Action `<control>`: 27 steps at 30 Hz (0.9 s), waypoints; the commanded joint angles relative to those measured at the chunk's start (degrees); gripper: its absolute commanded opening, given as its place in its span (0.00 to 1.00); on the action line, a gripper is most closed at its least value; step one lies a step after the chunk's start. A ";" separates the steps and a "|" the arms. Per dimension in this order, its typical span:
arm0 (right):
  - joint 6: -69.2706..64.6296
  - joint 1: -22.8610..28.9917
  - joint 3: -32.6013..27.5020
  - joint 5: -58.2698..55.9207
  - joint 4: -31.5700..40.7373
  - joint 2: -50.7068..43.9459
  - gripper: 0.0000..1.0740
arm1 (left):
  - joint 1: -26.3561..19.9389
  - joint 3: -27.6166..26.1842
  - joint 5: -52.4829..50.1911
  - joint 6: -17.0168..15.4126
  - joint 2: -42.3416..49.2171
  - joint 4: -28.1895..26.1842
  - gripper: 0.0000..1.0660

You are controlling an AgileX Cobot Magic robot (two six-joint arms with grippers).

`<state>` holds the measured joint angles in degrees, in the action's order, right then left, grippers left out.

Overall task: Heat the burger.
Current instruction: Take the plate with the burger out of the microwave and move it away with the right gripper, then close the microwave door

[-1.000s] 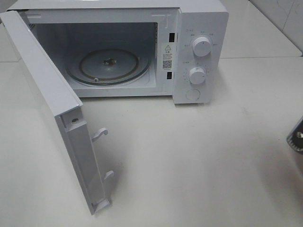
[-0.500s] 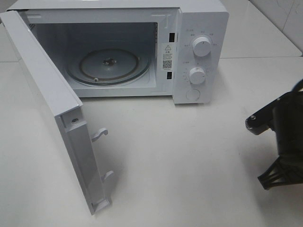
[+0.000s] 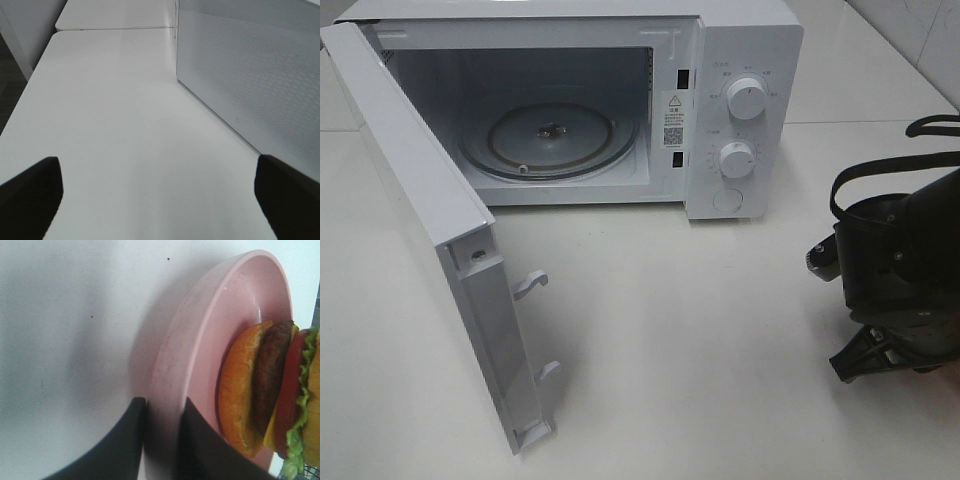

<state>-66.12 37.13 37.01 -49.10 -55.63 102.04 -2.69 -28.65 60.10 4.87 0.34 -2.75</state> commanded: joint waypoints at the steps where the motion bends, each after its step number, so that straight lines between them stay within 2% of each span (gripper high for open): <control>1: 1.09 -0.17 1.09 -1.89 -0.17 -0.23 0.24 | -0.23 0.17 -0.57 -0.23 0.92 -0.17 0.90; 2: 1.09 -0.17 1.09 -1.89 -0.17 -0.23 0.24 | -0.23 0.17 -0.57 -0.23 0.92 -0.17 0.90; 4: 5.10 -0.17 3.09 -1.38 4.53 -2.46 0.39 | -0.23 0.17 -0.57 -0.23 0.92 -0.17 0.90; 5: 5.10 -0.17 3.09 -1.38 4.53 -2.46 0.39 | -0.23 0.17 -0.57 -0.23 0.92 -0.17 0.90; 6: 7.91 -0.17 3.78 -0.46 6.76 -4.70 0.43 | -0.23 0.17 -0.57 -0.23 0.92 -0.17 0.90; 10: 11.52 -0.17 4.30 2.06 10.60 -9.34 0.46 | -0.23 0.17 -0.57 -0.23 0.92 -0.17 0.90; 12: 17.76 -0.17 4.30 5.27 16.16 -14.90 0.47 | -0.23 0.17 -0.57 -0.23 0.92 -0.17 0.90; 13: 17.76 -0.17 4.30 5.27 16.16 -14.90 0.47 | -0.23 0.17 -0.57 -0.23 0.92 -0.17 0.90; 14: 25.04 -0.17 4.30 5.61 21.89 -19.02 0.51 | -0.23 0.17 -0.57 -0.23 0.92 -0.17 0.90; 15: 25.04 -0.17 4.30 5.61 21.89 -19.02 0.51 | -0.23 0.17 -0.57 -0.23 0.92 -0.17 0.90; 16: 28.76 -0.17 4.30 5.56 24.58 -20.74 0.54 | -0.23 0.17 -0.57 -0.23 0.92 -0.17 0.90; 17: 35.35 -0.17 4.30 4.98 29.39 -24.87 0.62 | -0.23 0.17 -0.57 -0.23 0.92 -0.17 0.90; 18: 35.35 -0.17 4.30 4.98 29.39 -24.87 0.62 | -0.23 0.17 -0.57 -0.23 0.92 -0.17 0.90; 20: 45.55 -0.17 4.30 2.75 35.70 -29.97 0.74 | -0.23 0.17 -0.57 -0.23 0.92 -0.17 0.90; 21: 45.55 -0.17 4.30 2.75 35.70 -29.97 0.74 | -0.23 0.17 -0.57 -0.23 0.92 -0.17 0.90; 22: 51.51 -0.17 4.30 -0.69 38.79 -33.29 0.80 | -0.23 0.17 -0.57 -0.23 0.92 -0.17 0.90; 26: 56.78 -0.17 4.30 -6.36 41.54 -37.41 0.80 | -0.23 0.17 -0.57 -0.23 0.92 -0.17 0.90; 27: 58.44 -0.17 4.30 -9.51 42.40 -40.91 0.79 | -0.23 0.17 -0.57 -0.23 0.92 -0.17 0.90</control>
<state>-10.60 37.13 41.25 -54.83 -14.38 63.71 -2.69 -28.65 60.10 4.87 0.34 -2.75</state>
